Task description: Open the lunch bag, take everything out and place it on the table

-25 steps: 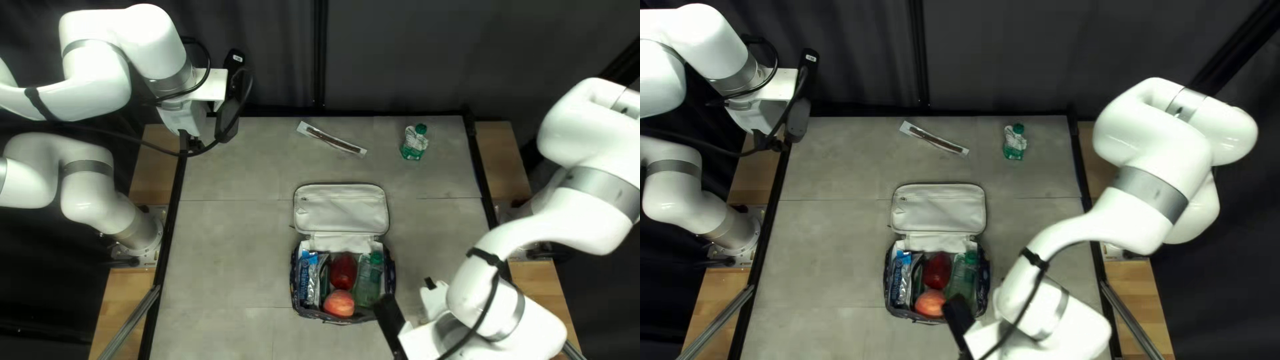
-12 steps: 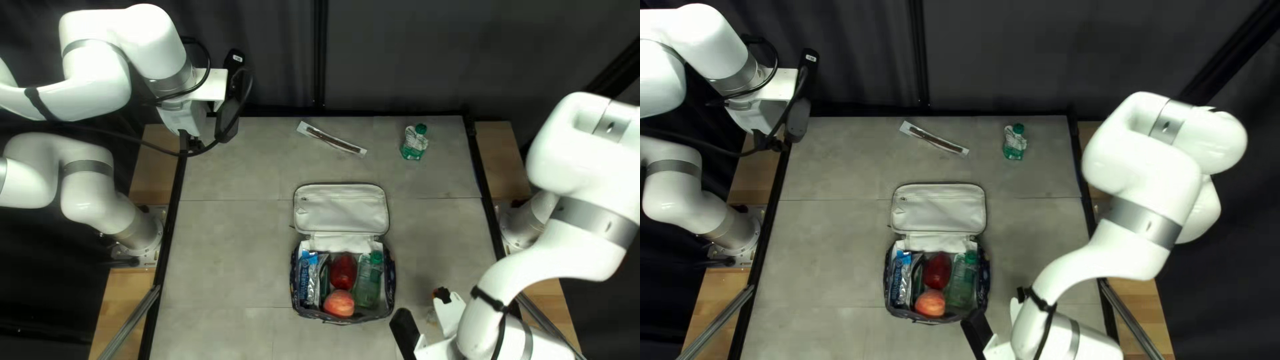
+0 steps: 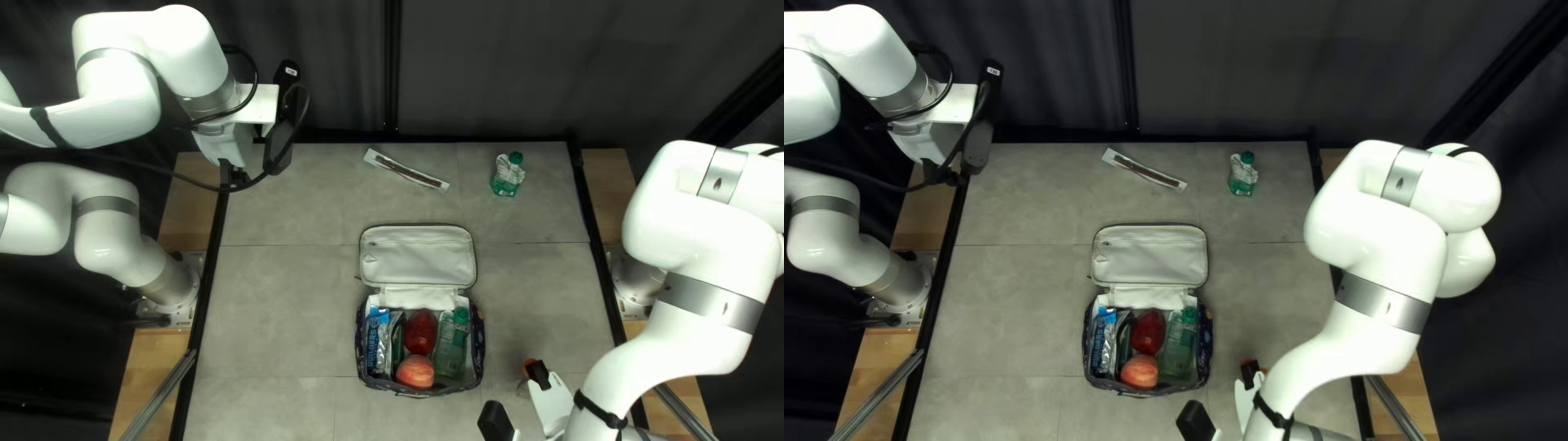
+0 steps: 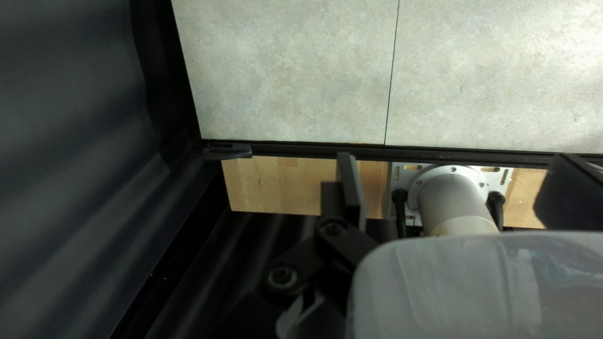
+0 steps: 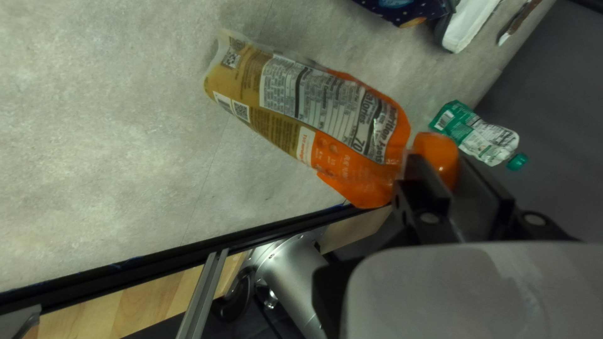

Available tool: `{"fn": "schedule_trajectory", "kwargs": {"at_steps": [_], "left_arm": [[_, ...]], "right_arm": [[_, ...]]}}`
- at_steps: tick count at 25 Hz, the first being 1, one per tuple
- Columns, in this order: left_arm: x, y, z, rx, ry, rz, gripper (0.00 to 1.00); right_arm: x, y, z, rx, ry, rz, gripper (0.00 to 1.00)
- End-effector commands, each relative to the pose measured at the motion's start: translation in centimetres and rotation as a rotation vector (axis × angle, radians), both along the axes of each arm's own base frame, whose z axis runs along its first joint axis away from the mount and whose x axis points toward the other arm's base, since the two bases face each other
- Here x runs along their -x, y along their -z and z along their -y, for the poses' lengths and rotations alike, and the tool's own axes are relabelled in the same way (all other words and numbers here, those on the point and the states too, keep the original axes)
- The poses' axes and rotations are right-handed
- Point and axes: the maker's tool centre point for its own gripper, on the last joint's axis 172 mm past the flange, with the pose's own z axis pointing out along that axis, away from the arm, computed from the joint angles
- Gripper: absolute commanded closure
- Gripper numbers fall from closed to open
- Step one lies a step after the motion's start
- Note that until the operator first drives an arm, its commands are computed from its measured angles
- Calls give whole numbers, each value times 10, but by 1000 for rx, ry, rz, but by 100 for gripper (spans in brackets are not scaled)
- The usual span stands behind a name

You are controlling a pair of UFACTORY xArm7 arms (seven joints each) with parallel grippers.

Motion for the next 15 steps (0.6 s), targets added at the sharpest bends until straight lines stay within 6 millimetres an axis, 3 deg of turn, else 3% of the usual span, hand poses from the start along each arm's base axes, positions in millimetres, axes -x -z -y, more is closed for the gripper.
{"fn": "schedule_trajectory", "kwargs": {"at_steps": [1,12,15], "left_arm": [[0,0,0,0,0,0,0],[0,0,0,0,0,0,0],[0,0,0,0,0,0,0]], "right_arm": [[-5,1,1,4,-11,8,100],[0,4,3,-6,-12,23,100],[-8,3,0,-4,-20,30,100]]}}
